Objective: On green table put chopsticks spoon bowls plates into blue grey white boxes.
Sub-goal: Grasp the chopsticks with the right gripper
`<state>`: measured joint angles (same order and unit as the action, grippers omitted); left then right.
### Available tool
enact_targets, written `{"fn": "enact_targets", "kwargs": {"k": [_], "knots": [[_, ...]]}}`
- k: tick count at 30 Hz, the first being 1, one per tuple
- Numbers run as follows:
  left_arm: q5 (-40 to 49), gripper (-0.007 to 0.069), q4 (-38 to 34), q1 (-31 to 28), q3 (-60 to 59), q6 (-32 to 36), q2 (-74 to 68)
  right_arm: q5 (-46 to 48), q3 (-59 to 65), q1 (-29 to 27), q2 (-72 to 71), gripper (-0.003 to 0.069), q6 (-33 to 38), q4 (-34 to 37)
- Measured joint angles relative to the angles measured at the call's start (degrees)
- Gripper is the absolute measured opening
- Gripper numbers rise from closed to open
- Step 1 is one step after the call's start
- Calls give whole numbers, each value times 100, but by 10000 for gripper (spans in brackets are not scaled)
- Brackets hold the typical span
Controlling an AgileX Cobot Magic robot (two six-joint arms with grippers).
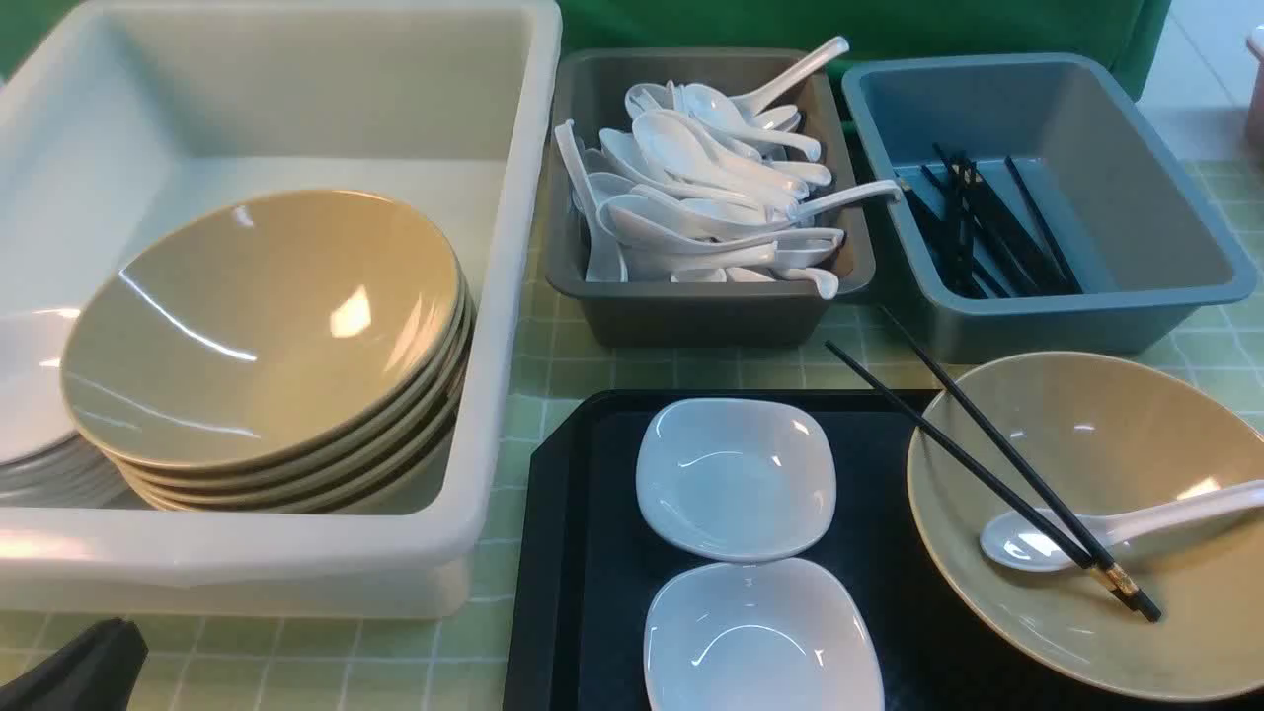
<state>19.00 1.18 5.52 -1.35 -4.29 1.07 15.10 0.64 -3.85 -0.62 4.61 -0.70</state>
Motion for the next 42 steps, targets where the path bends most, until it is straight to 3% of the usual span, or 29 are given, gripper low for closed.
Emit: {"fn": "enact_targets", "kwargs": {"k": [22, 27, 28, 31, 35, 41, 42], "knots": [[0, -2, 20, 0, 0, 6, -5, 0, 0, 0, 0, 236, 0, 0], [-7, -2, 789, 0, -7, 385, -5, -13, 0, 0, 0, 236, -31, 0], [-23, -2, 1224, 0, -6, 528, -5, -49, 0, 0, 0, 236, -145, 0], [-183, -2, 1555, 0, -20, 624, -5, -304, 31, 0, 0, 236, -573, 0], [-660, -2, 1740, 0, -20, 641, -5, -909, 91, 0, 0, 236, -1253, 0], [-1016, -2, 1856, 0, -20, 641, -5, -1336, 89, 0, 0, 236, -1733, 0], [-1084, -2, 1782, 0, -20, 559, -5, -1419, 92, 0, 0, 236, -2153, 0]]}}
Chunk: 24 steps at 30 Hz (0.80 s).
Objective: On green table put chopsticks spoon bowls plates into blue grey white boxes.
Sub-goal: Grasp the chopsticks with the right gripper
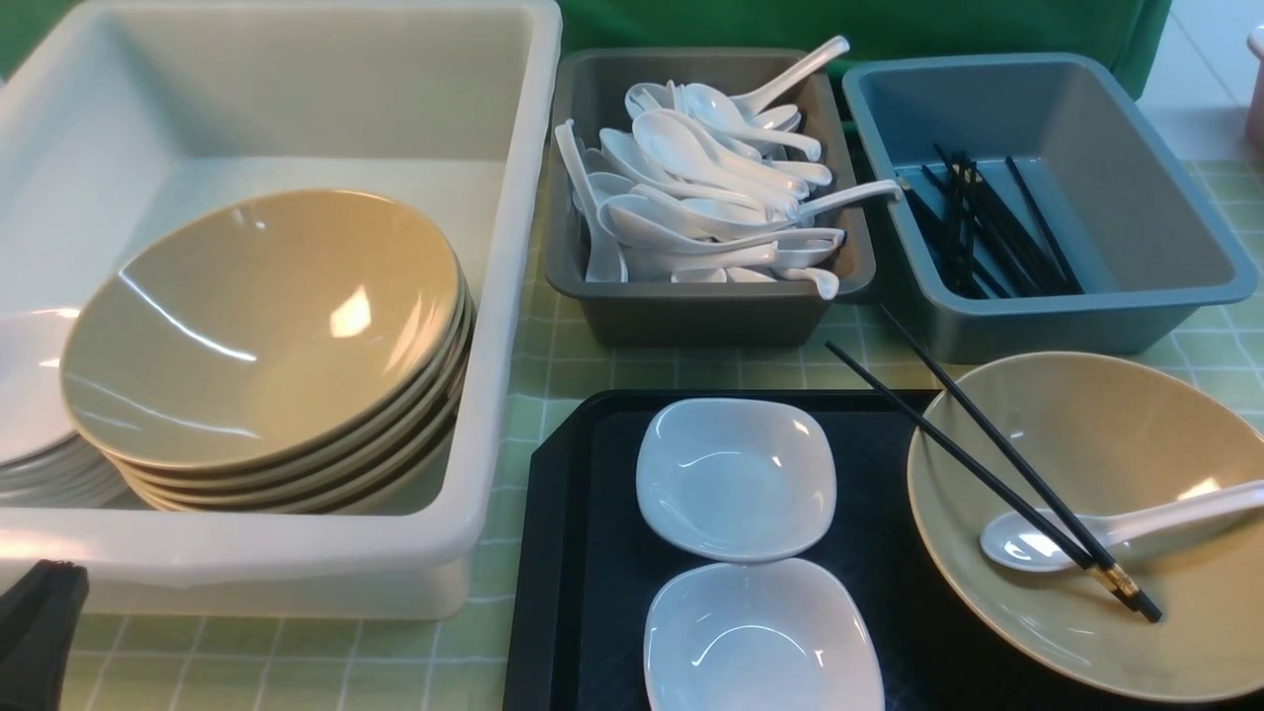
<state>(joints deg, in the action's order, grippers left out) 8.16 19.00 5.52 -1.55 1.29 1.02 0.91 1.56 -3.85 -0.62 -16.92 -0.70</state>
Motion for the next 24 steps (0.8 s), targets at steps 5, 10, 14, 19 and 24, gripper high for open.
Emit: {"fn": "enact_targets", "kwargs": {"k": [5, 10, 14, 19, 24], "knots": [[-528, -2, -1306, 0, 0, -1083, 0, -449, 4, 0, 0, 236, -794, 6], [-1655, -2, -2476, 0, 0, -2191, 0, -1275, 4, 0, 0, 236, -901, 6], [-2248, -2, -2650, 0, 84, -2341, 0, -1236, -548, 0, 6, 236, -907, 13], [-2008, -2, -2667, 0, 1130, -2340, -310, -865, -1945, 0, 453, 236, -645, 13], [-382, -2, -2404, 0, 3071, -1871, -1637, 552, -3981, 0, 1898, 236, 251, 13]]}}
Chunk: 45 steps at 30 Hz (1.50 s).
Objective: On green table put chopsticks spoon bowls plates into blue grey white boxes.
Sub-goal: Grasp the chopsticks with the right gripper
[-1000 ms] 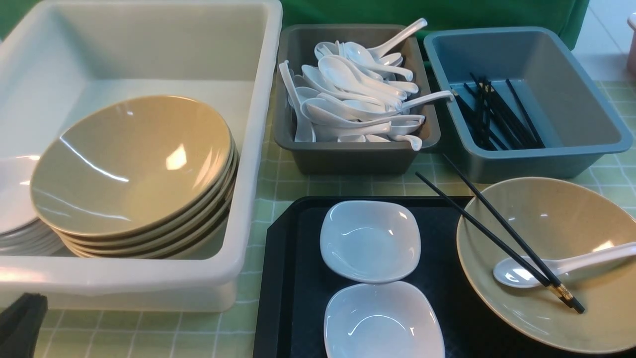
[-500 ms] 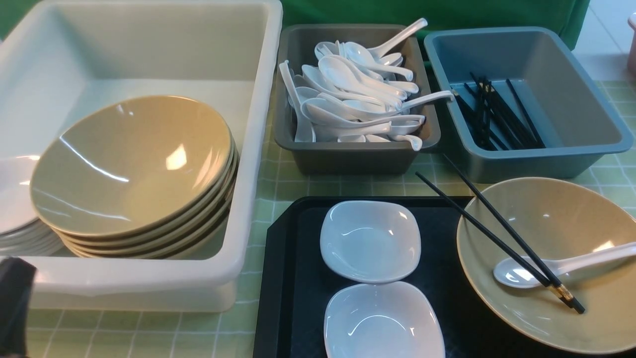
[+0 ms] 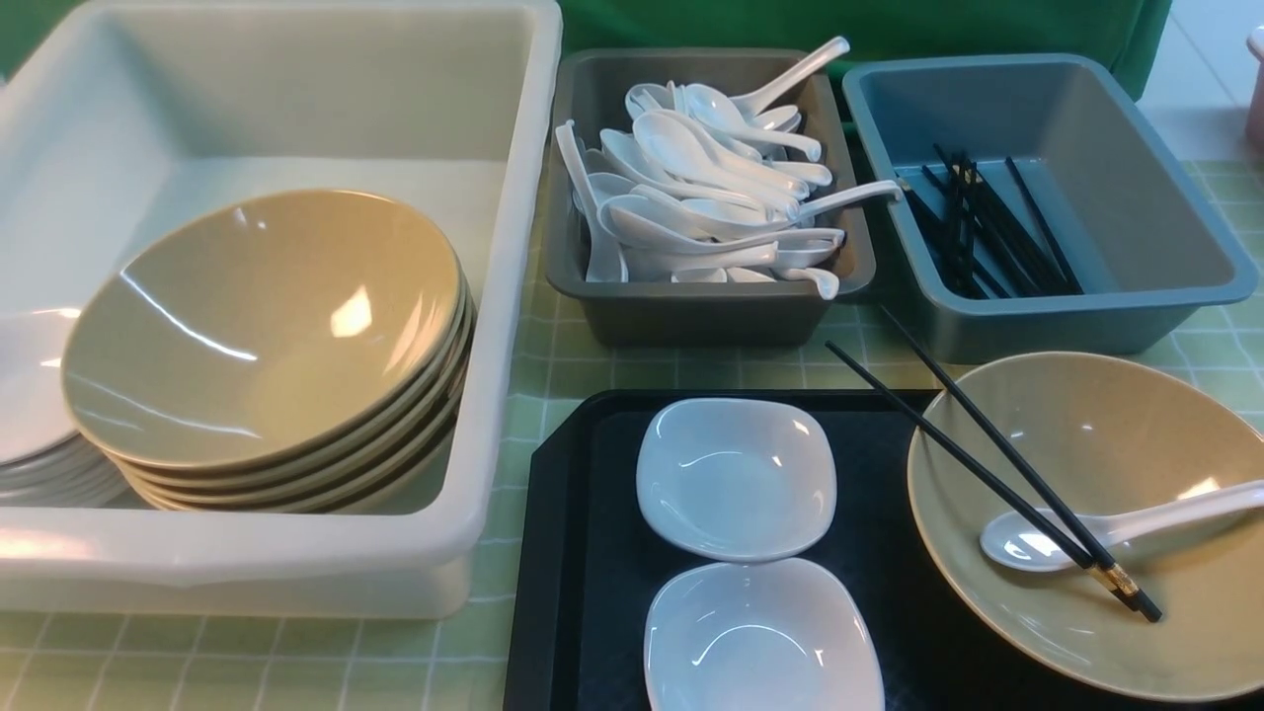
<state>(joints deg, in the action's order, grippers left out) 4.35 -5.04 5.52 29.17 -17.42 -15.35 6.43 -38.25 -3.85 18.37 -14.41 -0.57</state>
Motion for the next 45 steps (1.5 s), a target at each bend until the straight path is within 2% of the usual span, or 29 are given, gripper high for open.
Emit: {"fn": "enact_targets", "kwargs": {"k": [1, 2, 4, 5, 7, 11, 14, 15, 17, 19, 20, 23, 25, 26, 27, 32, 35, 40, 45], "knots": [[86, -2, 16, 0, 0, 0, -58, 75, -65, 0, 0, 236, 43, 0], [783, -2, 135, 0, 479, 187, -526, 673, -514, 0, 434, 236, 441, 0], [1598, -2, 234, 0, 905, 381, -1075, 1268, -862, 0, 926, 236, 1046, 0], [1671, -2, 241, 0, 965, 423, -1126, 1316, -882, 0, 1014, 236, 1109, 0], [2364, -2, 369, 0, 1137, 633, -1654, 1770, -950, 0, 1482, 236, 1737, 0], [2801, -2, 340, 0, 1065, 724, -2168, 2065, -692, 13, 1956, 236, 2049, 0], [2992, -2, -182, 6, 861, 794, -2484, 2375, -321, 189, 2366, 236, 2204, 163], [3094, -2, -665, 43, 794, 991, -2609, 2700, -213, 385, 2580, 236, 2437, 345], [3149, -2, -956, 96, 780, 1226, -2679, 2913, -176, 509, 2761, 236, 2644, 475], [3194, -2, -1753, 281, 781, 2083, -2823, 3120, -170, 853, 3175, 239, 3018, 622], [3200, -2, -1895, 314, 781, 2332, -2845, 3121, -170, 879, 3213, 240, 3047, 634], [3194, -2, -3406, 597, 781, 3961, -3061, 3071, -243, 1347, 3984, 283, 3404, 673], [3199, -2, -3789, 635, 781, 4306, -3123, 3026, -313, 1464, 4235, 307, 3460, 673], [3216, -2, -4370, 643, 781, 4740, -3211, 2971, -426, 1608, 4575, 349, 3585, 673], [3245, -2, -4662, 643, 788, 5011, -3265, 2957, -523, 1673, 4752, 372, 3655, 675], [3558, -2, -5207, 643, 1014, 5715, -3513, 2835, -1070, 1866, 5846, 501, 3998, 693], [3674, -2, -5215, 643, 1161, 5814, -3597, 2784, -1389, 1871, 6387, 528, 4129, 693], [3695, -2, -5220, 643, 1270, 5854, -3617, 2699, -1746, 1871, 7151, 519, 4159, 645], [3700, -2, -5220, 643, 1270, 5854, -3617, 2846, -1965, 1871, 7418, 381, 4159, 634]]}}
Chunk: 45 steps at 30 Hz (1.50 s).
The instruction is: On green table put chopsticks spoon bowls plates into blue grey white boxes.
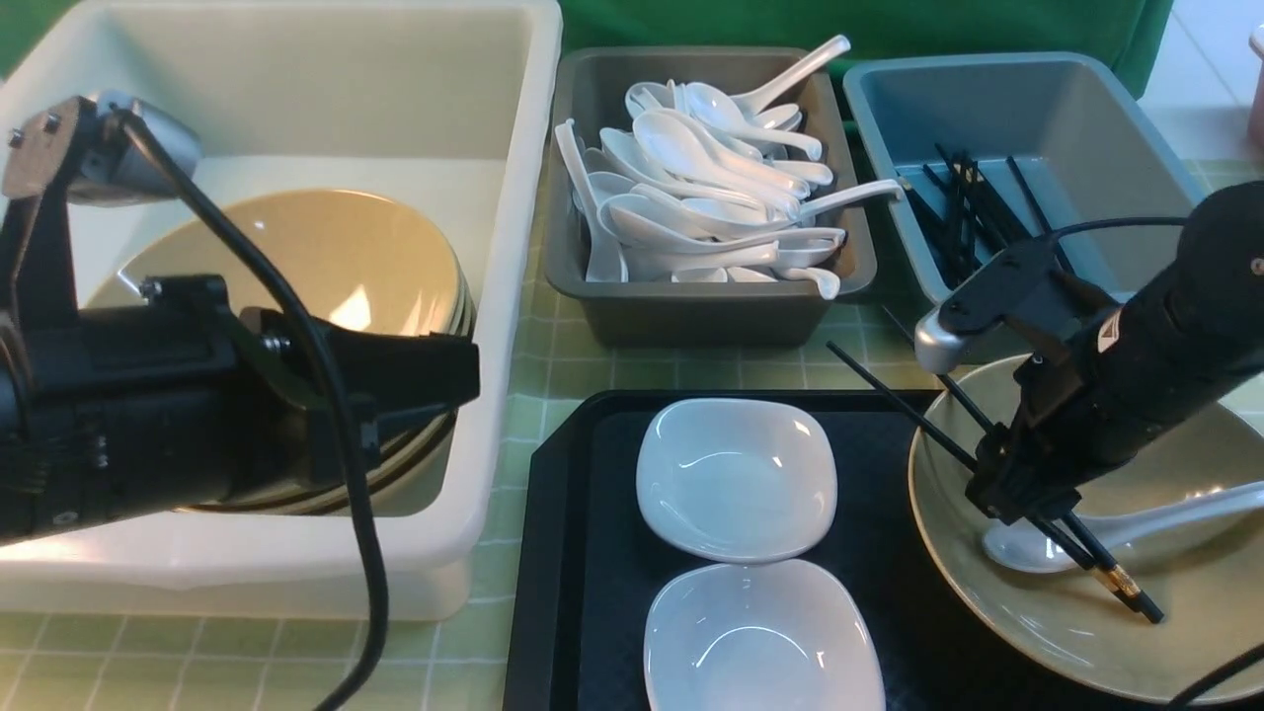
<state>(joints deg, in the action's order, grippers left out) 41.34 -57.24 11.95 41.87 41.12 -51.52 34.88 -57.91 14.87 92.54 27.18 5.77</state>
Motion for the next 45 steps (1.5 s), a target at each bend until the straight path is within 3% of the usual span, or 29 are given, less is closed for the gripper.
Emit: {"fn": "enact_targets", "kwargs": {"k": [3, 6, 18, 25, 28, 31, 38, 43, 45], "knots": [[0, -2, 0, 0, 0, 0, 0, 368, -233, 0, 6, 159, 12, 0], [0, -2, 0, 0, 0, 0, 0, 751, -518, 0, 6, 63, 5, -5], [-246, -2, 0, 0, 0, 1, 0, 1843, -2080, -6, 11, 58, -417, -5], [-248, -2, -51, 0, 0, 139, 0, 1774, -3290, -524, 251, 58, -964, 87], [-242, -2, -66, 0, 73, 297, -30, 1471, -3739, -865, 574, 58, -1232, 199], [-88, -2, 32, 0, 555, 426, -278, 560, -4070, -1235, 1108, 58, -1529, 700], [645, -2, 122, 163, 1557, 460, -1130, -653, -4098, -1331, 2106, 64, -1515, 1274], [887, -2, 245, 792, 1709, 450, -1600, -953, -4098, -1331, 2661, 129, -1509, 1289], [887, -2, 368, 974, 1709, 401, -1673, -943, -4093, -1331, 2751, 187, -1492, 1289]]}}
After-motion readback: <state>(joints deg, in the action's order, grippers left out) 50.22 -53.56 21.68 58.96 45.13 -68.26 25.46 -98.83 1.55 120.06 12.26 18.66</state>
